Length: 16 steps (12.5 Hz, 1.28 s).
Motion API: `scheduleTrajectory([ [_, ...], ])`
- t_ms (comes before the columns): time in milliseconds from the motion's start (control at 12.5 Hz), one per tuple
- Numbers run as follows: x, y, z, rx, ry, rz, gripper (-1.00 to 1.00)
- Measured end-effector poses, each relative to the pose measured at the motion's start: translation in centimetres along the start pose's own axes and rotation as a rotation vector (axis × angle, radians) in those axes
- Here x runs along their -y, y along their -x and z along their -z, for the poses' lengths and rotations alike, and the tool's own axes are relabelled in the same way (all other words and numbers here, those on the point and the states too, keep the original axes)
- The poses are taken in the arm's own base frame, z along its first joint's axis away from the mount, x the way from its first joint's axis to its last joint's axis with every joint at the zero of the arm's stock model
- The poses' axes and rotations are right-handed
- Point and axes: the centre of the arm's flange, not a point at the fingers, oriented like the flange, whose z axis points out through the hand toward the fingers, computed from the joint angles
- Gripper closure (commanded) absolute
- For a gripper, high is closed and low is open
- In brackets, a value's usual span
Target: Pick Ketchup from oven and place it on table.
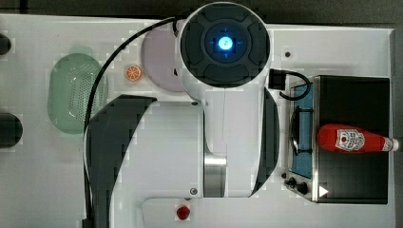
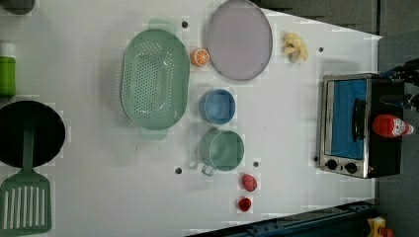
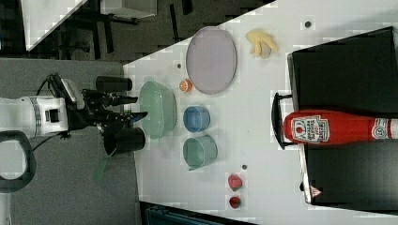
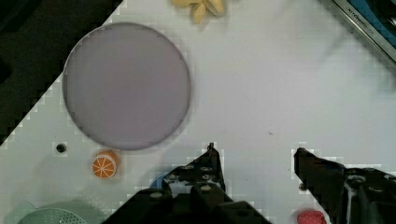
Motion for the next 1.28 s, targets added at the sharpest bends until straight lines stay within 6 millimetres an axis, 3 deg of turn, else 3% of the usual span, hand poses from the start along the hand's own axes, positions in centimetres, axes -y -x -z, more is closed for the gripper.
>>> scheduleTrajectory([
  [80,-2.2,1.2,-0.5,0.019,0.055,0.026,-0.85],
  [160,-5.5,3.0,-0.6,0.062,0.123,0.044,-1.00],
  [240,-9.4,4.1,0.8,0.084,0.131,0.034,-1.00],
  [320,-11.2,3.9,2.6,0.072,0.090,0.015,-1.00],
  [480,-13.9,2.1,7.5,-0.044,-0.019,-0.034,-1.00],
  [560,-15.0,0.9,8.8,-0.064,-0.048,-0.066,-1.00],
  [640,-15.8,-2.0,9.8,-0.108,-0.116,-0.119,-1.00],
  [720,-16.4,-4.0,8.9,-0.112,-0.121,-0.149,-1.00],
  [880,-18.4,-7.2,4.8,-0.091,-0.094,-0.217,-1.00],
  [1120,-25.3,-14.9,-4.8,-0.025,0.009,-0.398,-1.00],
  [1280,-28.6,-17.6,-7.1,-0.050,0.010,-0.483,-1.00],
])
